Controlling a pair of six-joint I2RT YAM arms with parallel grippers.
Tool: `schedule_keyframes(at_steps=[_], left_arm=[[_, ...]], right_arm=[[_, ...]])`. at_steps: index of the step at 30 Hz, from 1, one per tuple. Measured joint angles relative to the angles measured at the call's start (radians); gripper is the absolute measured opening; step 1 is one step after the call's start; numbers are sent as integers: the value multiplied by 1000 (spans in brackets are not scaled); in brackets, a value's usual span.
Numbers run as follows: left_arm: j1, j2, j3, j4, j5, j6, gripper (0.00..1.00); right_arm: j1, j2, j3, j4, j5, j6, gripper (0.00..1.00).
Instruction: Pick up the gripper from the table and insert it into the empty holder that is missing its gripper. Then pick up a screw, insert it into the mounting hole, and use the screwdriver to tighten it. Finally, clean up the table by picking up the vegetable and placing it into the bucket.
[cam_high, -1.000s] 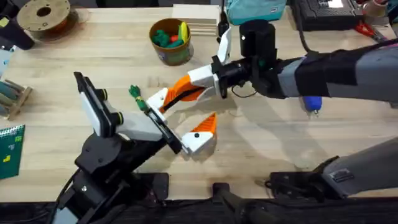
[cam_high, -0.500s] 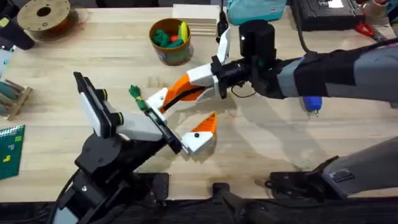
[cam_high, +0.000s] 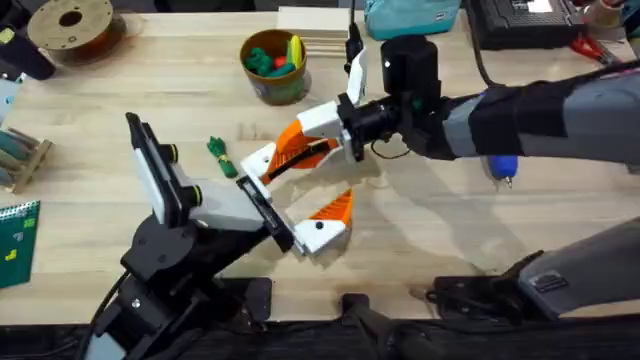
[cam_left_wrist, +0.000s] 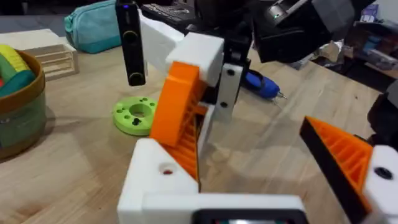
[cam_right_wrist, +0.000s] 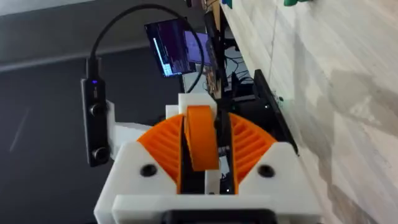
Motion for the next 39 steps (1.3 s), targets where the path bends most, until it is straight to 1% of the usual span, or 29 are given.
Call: schedule_keyframes(at_steps=[3, 5, 7, 10, 12, 13, 15, 16, 20, 23, 28, 31, 33, 35, 39], left_arm=[[0, 0, 0, 0, 6, 0, 988], [-7, 0, 0, 1, 33, 0, 987], [-8, 0, 0, 1, 40, 0, 987], [-8, 0, 0, 1, 48, 0, 987], [-8, 0, 0, 1, 49, 0, 988], [-8, 0, 0, 1, 49, 0, 987], [-8, 0, 0, 1, 50, 0, 988], [-8, 0, 0, 1, 51, 0, 987], [-8, 0, 0, 1, 51, 0, 987], [-8, 0, 0, 1, 51, 0, 987], [-8, 0, 0, 1, 51, 0, 987], [-8, 0, 0, 1, 51, 0, 987], [-8, 0, 0, 1, 51, 0, 987], [-8, 0, 0, 1, 51, 0, 987], [-8, 0, 0, 1, 51, 0, 987]], right_arm=[[-3, 1, 0, 1, -7, 0, 372], [-7, 1, 0, 4, -8, 0, 385], [-9, 1, 0, 4, -11, 0, 395], [-12, 1, 0, 5, -13, -1, 457], [-14, 1, 0, 5, -15, 0, 558], [-15, 1, 0, 5, -15, 0, 636], [-15, 1, 0, 5, -15, -1, 822], [-15, 1, 0, 6, -15, -1, 852], [-26, 1, 0, 5, -14, -13, 867], [-56, 1, 0, 5, 0, -45, 870], [-154, 1, 16, 0, 55, -124, 877], [-215, 1, 68, -19, 90, -171, 877], [-246, 1, 118, -66, 112, -207, 880], [-263, 1, 175, -162, 138, -260, 880], [-266, 1, 292, -462, 210, -418, 880]])
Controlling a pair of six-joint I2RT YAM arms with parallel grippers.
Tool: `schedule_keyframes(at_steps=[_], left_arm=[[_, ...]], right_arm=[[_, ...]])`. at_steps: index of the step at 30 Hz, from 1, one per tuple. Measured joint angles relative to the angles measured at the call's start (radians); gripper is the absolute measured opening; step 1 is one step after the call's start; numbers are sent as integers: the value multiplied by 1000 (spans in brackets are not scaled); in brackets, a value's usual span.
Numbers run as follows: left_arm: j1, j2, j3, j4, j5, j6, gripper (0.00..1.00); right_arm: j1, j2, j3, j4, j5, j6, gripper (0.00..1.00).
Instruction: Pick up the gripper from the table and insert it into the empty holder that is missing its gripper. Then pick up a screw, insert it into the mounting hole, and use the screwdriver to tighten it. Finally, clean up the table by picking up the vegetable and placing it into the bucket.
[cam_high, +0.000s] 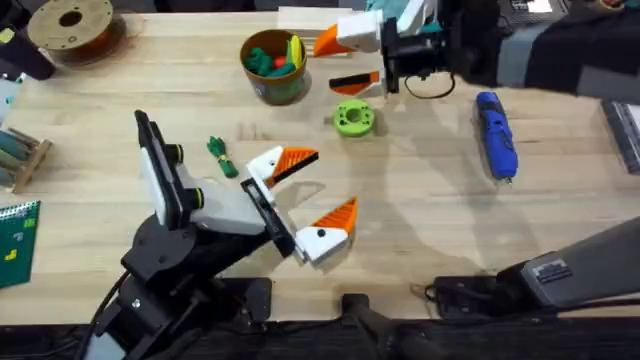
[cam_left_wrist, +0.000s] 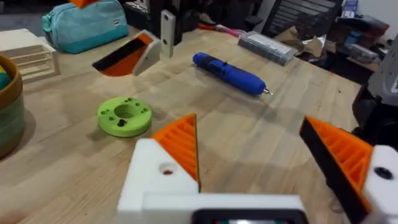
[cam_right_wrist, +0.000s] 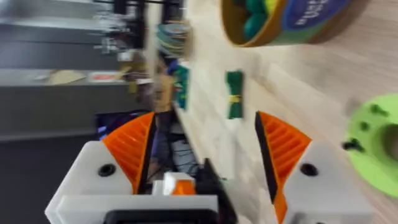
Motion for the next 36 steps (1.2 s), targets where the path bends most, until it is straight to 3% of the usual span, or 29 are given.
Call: schedule_keyframes(at_steps=[5, 9, 14, 18, 23, 29, 36], left_arm=[[0, 0, 0, 0, 0, 0, 987], [0, 0, 0, 0, 0, 0, 987], [0, 0, 0, 0, 0, 0, 988], [0, 0, 0, 0, 0, 0, 987], [0, 0, 0, 0, 0, 0, 987], [0, 0, 0, 0, 0, 0, 987], [0, 0, 0, 0, 0, 0, 987]], right_arm=[[30, 0, 151, -406, 180, -258, 884], [96, 0, 233, -633, 442, -454, 885], [223, 0, 244, -693, 788, -617, 887], [295, 7, 245, -692, 959, -706, 847], [314, 52, 246, -699, 1069, -750, 718], [315, 85, 246, -710, 1111, -765, 516], [337, 107, 246, -709, 1124, -768, 435]])
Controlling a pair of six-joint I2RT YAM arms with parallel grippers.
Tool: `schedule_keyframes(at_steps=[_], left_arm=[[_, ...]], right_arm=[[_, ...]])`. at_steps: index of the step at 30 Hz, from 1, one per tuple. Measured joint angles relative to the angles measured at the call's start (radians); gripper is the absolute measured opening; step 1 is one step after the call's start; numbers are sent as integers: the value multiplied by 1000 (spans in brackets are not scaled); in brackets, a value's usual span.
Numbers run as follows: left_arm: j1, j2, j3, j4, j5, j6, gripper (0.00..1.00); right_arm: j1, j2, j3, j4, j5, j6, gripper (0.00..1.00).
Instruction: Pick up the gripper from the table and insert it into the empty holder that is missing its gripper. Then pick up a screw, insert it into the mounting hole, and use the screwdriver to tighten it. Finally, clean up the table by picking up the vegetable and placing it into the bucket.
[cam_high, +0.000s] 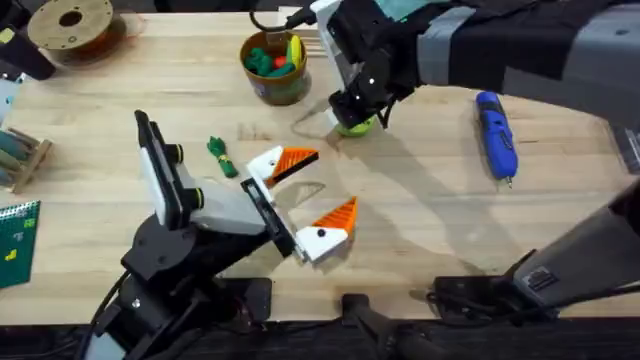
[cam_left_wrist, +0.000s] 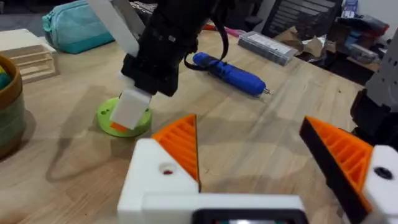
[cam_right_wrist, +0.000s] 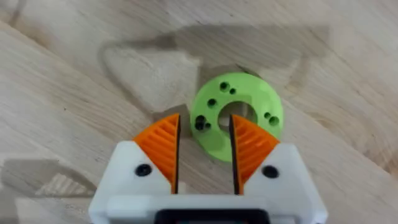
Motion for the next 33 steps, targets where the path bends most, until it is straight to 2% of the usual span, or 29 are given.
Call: schedule_keyframes(at_steps=[12, 22, 30, 33], left_arm=[[0, 0, 0, 0, 0, 0, 987], [0, 0, 0, 0, 0, 0, 987], [0, 0, 0, 0, 0, 0, 987], [0, 0, 0, 0, 0, 0, 987]], right_arm=[[20, 0, 0, 4, 4, -1, 305], [20, 0, 0, 4, 6, -1, 253], [20, 8, 0, 7, 6, -1, 247], [20, 26, 0, 7, 6, -1, 212]])
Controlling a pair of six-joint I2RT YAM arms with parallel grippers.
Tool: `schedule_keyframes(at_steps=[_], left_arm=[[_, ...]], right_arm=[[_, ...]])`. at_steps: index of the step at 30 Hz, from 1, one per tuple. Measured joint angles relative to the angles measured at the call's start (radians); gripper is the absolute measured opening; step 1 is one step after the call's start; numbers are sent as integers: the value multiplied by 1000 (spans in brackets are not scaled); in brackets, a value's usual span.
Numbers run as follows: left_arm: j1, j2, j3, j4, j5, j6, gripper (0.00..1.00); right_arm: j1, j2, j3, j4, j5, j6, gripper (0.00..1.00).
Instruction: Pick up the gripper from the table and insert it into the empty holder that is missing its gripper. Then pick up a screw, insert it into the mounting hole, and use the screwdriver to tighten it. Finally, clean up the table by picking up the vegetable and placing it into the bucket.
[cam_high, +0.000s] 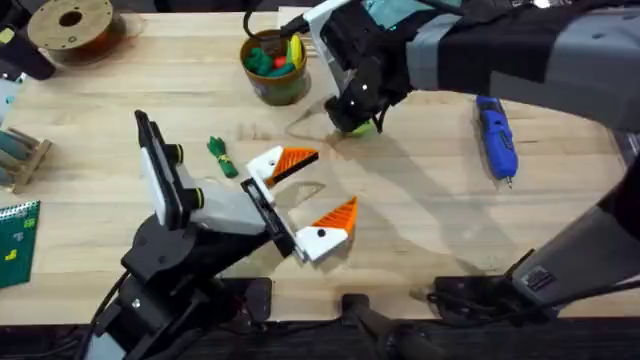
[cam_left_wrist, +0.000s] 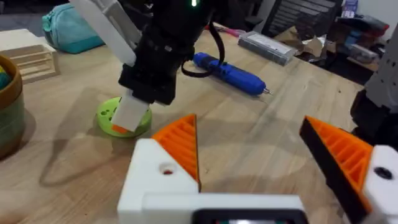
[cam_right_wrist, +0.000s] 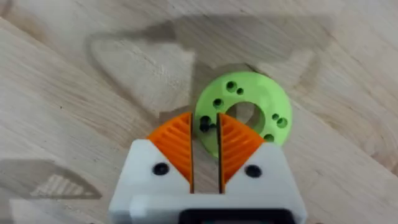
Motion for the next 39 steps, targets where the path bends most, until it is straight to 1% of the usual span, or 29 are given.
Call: schedule_keyframes(at_steps=[4, 9, 21, 25, 31, 36, 39], left_arm=[[0, 0, 0, 0, 0, 0, 987], [0, 0, 0, 0, 0, 0, 987], [0, 0, 0, 0, 0, 0, 987], [0, 0, 0, 0, 0, 0, 987], [0, 0, 0, 0, 0, 0, 987], [0, 0, 0, 0, 0, 0, 987], [0, 0, 0, 0, 0, 0, 987]], right_arm=[[0, 3, 3, -3, 5, -3, 167], [0, 3, 5, 0, 9, -3, 15], [-2, -6, 6, -11, 11, -13, 8], [-2, -84, 5, -40, 11, -22, 8], [-2, -272, 6, -125, 9, -26, 7], [0, -393, 6, -230, -32, -26, 7], [6, -440, 6, -278, -45, -27, 7]])
